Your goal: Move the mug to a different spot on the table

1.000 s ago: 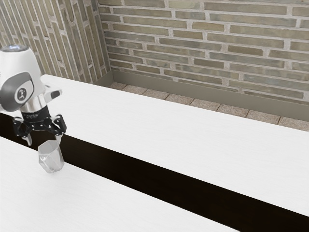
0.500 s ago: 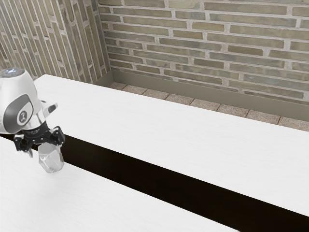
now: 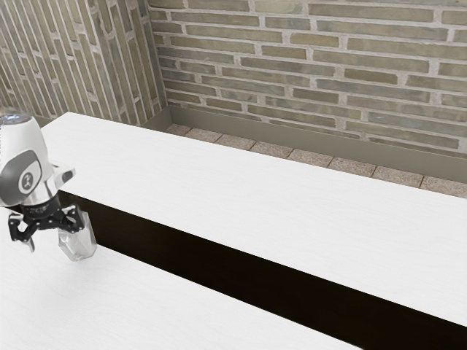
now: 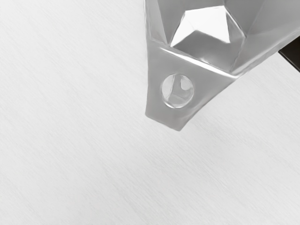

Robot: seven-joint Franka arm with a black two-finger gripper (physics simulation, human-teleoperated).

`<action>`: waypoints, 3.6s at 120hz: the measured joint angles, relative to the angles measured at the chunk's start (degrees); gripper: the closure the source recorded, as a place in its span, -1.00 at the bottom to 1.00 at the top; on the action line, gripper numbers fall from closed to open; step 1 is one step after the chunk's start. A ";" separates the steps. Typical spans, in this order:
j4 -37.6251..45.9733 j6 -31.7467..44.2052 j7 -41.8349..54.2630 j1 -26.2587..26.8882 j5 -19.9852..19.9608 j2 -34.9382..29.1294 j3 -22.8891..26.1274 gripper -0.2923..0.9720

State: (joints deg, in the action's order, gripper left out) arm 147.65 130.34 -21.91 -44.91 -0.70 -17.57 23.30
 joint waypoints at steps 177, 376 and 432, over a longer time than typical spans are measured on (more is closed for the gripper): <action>4.91 30.71 17.55 -1.57 10.69 12.26 -2.95 -0.30; 2.90 34.49 20.99 -1.47 9.01 11.71 2.70 0.52; 0.62 34.93 20.27 -1.42 7.71 11.76 13.88 0.62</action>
State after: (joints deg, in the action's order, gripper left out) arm 148.28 165.27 -1.64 -46.32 7.01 -5.81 37.18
